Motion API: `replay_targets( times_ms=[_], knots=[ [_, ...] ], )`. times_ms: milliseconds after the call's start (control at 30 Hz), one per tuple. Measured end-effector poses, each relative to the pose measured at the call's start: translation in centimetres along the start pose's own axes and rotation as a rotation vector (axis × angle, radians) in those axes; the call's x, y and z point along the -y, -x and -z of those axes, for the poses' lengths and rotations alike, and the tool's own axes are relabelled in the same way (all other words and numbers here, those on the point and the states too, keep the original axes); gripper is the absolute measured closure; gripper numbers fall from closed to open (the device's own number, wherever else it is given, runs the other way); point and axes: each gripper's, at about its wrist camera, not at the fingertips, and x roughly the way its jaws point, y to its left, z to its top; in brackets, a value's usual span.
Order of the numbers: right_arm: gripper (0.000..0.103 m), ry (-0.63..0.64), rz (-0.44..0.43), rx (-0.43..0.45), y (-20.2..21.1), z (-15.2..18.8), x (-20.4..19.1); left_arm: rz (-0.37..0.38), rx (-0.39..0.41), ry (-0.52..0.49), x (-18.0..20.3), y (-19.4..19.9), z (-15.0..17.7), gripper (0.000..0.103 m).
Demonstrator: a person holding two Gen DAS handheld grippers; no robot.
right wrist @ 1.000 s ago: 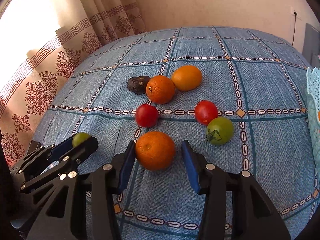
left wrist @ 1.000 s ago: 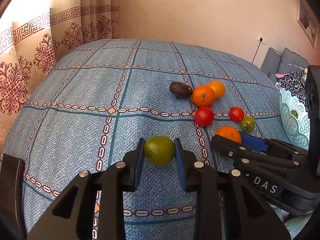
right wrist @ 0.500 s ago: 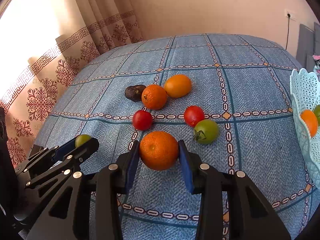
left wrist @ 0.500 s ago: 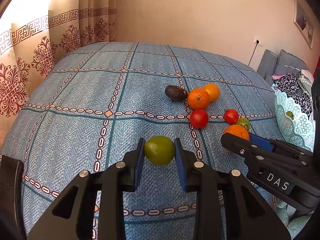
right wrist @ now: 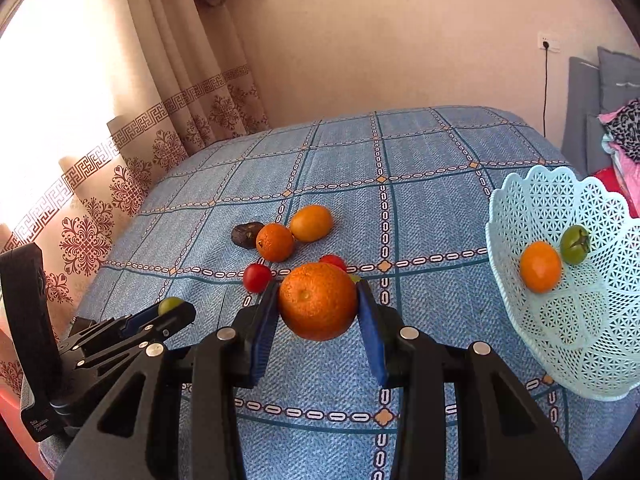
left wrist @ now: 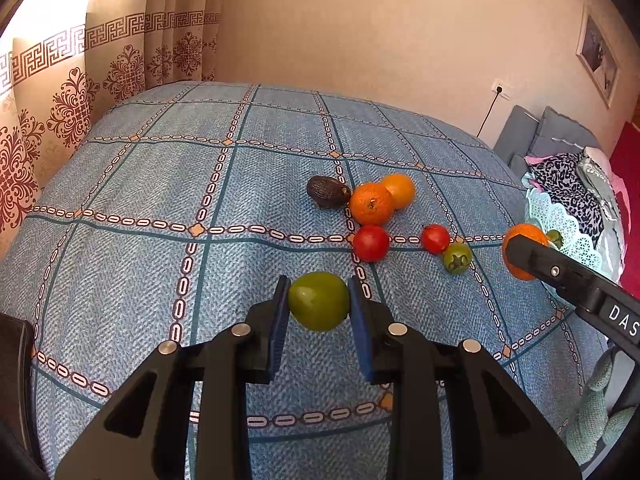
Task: Organize fruits
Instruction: 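Carry both fruits over the blue basket and open both tools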
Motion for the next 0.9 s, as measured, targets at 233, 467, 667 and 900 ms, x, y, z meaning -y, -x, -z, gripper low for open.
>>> replay_targets(
  times_ms=[233, 467, 667, 900],
  knots=[
    [0.064, -0.041, 0.021, 0.06, 2.8, -0.6, 2.5, 0.004, 0.048, -0.058, 2.0, 2.2, -1.3, 0.073],
    [0.064, -0.081, 0.071, 0.125, 5.8, -1.5, 5.2, 0.025, 0.11, -0.14, 5.6, 4.6, -2.5, 0.073],
    [0.064, -0.132, 0.132, 0.18, 8.6, -2.1, 8.6, 0.088, 0.133, -0.202, 9.4, 5.5, -3.7, 0.073],
    [0.064, -0.21, 0.199, 0.204, 10.5, -2.0, 12.3, 0.15, 0.158, -0.279, 14.4, 5.9, -4.3, 0.073]
  ],
)
